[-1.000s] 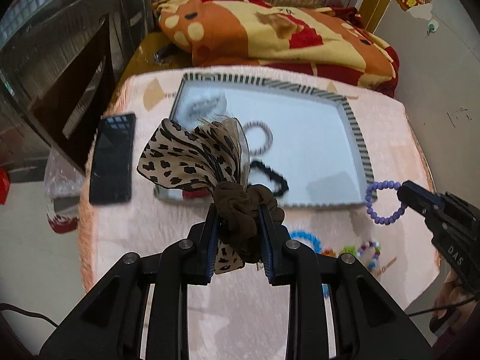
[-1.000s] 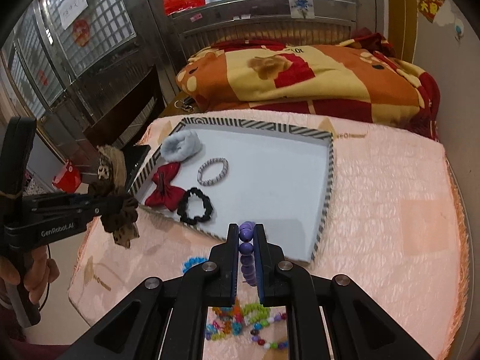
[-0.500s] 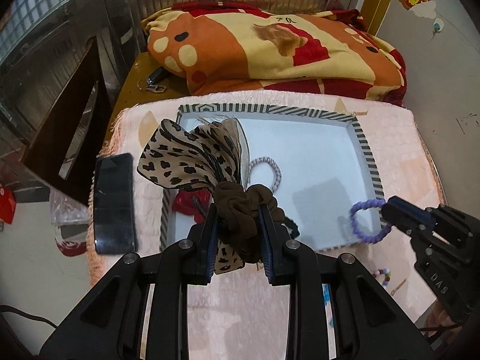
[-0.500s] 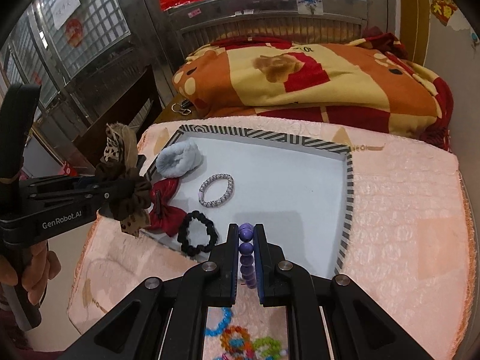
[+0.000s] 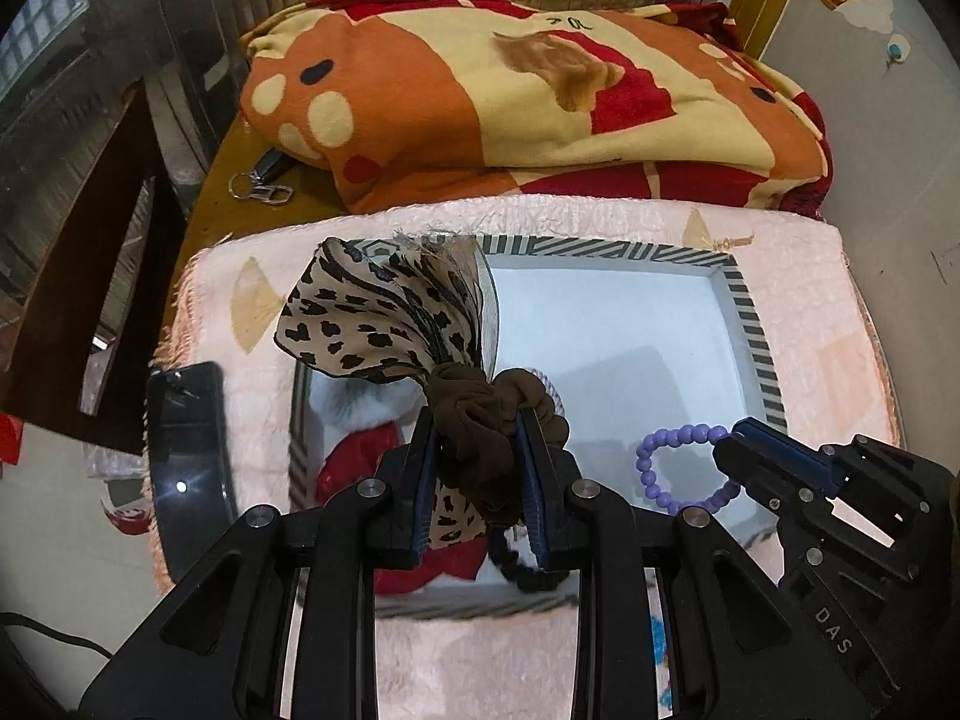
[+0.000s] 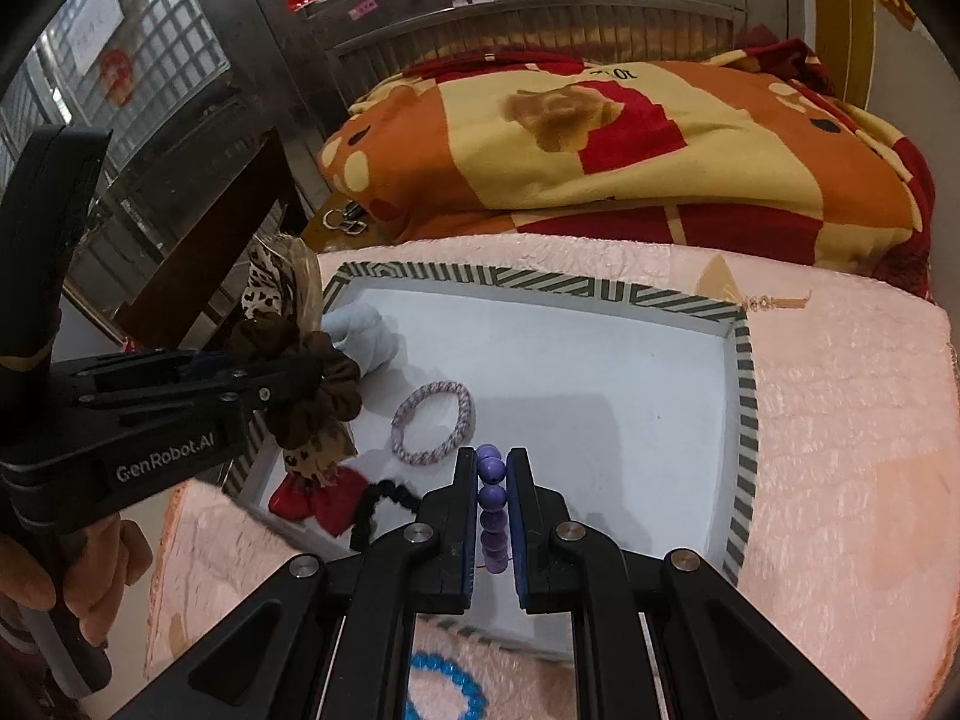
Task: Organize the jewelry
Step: 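Carry the leopard bow and purple bracelet into the tray and open both grippers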
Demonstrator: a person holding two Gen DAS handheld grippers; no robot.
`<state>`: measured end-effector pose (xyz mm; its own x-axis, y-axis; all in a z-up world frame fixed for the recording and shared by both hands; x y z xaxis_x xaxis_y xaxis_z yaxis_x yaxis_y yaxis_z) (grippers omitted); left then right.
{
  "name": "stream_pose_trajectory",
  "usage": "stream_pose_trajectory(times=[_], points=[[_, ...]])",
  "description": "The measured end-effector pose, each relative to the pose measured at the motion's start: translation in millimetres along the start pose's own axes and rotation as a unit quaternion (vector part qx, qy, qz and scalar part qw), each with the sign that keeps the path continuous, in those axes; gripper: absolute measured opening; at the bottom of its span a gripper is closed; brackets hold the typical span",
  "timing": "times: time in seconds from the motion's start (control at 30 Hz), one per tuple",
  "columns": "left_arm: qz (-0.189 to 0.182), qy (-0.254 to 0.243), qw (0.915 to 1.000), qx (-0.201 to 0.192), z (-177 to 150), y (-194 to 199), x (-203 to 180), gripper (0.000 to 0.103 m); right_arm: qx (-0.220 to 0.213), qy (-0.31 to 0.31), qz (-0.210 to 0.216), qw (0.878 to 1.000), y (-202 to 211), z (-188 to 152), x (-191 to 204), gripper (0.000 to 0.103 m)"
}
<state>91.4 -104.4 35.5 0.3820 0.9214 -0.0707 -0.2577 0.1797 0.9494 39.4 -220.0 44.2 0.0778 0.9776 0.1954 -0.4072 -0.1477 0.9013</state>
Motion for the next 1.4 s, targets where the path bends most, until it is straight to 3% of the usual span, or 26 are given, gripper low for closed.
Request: stream_pose_trajectory(times=[0.73,0.97,1.27,1.33,1.4], points=[[-0.019,0.047,0.9979,0.041,52,-62,33,0.024,0.011,-0.041,0.028,0.999,-61,80,-18,0.009],[-0.026,0.051,0.9973,0.047,59,-71,31,0.024,0.04,-0.094,0.001,0.995,-89,70,-56,0.009],[-0.04,0.055,0.9967,0.045,71,-78,25,0.025,0.046,-0.08,-0.005,0.996,-102,68,-43,0.009],[-0.043,0.058,0.9964,0.043,70,-77,26,0.03,0.047,-0.081,-0.017,0.996,-105,68,-46,0.012],[-0.047,0.058,0.9962,0.044,69,-76,26,0.036,0.043,-0.092,-0.016,0.995,-101,65,-51,0.032]])
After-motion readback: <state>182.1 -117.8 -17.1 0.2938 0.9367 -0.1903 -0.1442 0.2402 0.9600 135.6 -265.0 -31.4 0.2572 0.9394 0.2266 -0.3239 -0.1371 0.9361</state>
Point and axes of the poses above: each gripper's, at about its wrist camera, not at the fingertips, and y roughly against the way its jaws point, x to its left, z to its top, the point moved 3 cm from there along -y, roughly the way its jaws point, and after that the axes turned 8 degrees about x, right-handed, at the moved point
